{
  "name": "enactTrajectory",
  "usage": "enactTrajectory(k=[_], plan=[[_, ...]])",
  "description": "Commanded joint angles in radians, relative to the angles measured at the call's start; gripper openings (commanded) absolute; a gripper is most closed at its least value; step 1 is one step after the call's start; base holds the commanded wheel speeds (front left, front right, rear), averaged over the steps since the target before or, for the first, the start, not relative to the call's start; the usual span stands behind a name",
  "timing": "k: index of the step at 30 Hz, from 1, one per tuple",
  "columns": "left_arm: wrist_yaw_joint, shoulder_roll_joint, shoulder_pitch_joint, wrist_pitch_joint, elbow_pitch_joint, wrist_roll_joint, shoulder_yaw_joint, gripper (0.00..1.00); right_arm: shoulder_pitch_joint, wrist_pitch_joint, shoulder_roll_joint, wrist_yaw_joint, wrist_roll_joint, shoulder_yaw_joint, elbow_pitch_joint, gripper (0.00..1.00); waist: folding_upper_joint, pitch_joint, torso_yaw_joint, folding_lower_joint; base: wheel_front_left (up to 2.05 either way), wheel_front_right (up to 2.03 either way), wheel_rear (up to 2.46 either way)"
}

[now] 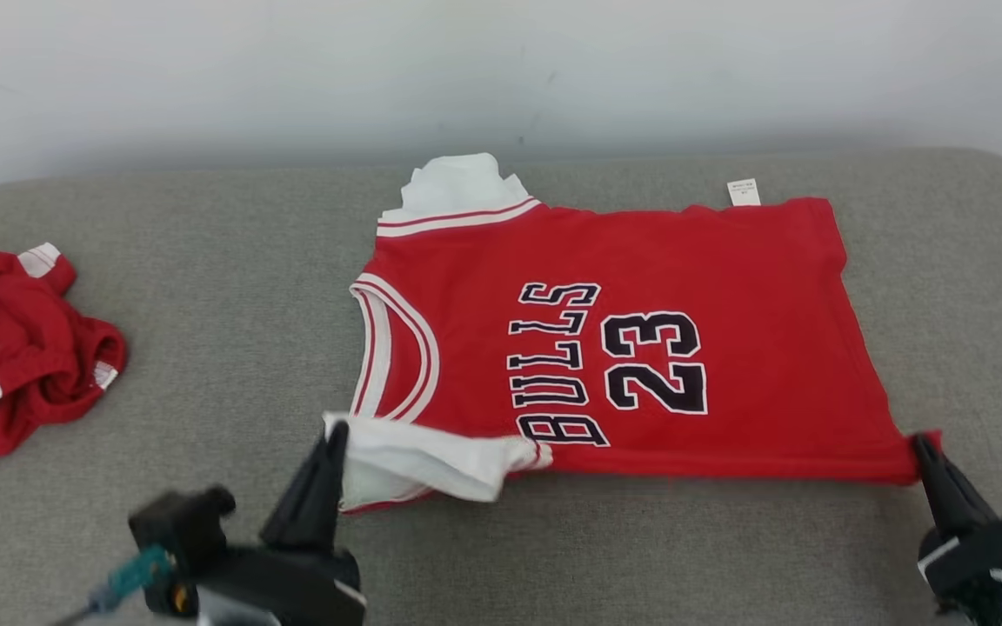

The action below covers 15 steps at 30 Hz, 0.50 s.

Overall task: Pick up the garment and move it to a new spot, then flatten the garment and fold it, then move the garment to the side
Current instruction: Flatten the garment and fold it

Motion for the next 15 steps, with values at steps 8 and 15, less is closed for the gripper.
enactTrajectory(k=[8, 15], plan=[[-0.048, 0.027, -0.250, 0.062, 0.207, 0.046, -0.021, 0.00, -0.229, 0.105, 0.064, 0.001, -0.080, 0.012, 0.158, 0.00, 0.0000, 0.067, -0.039, 0.0000, 0.00, 0.00, 0.00], [-0.087, 0.001, -0.418, 0.059, 0.407, 0.059, -0.057, 0.00, -0.412, 0.133, 0.102, 0.001, -0.137, 0.044, 0.309, 0.00, 0.0000, 0.112, -0.039, 0.0000, 0.00, 0.00, 0.00]])
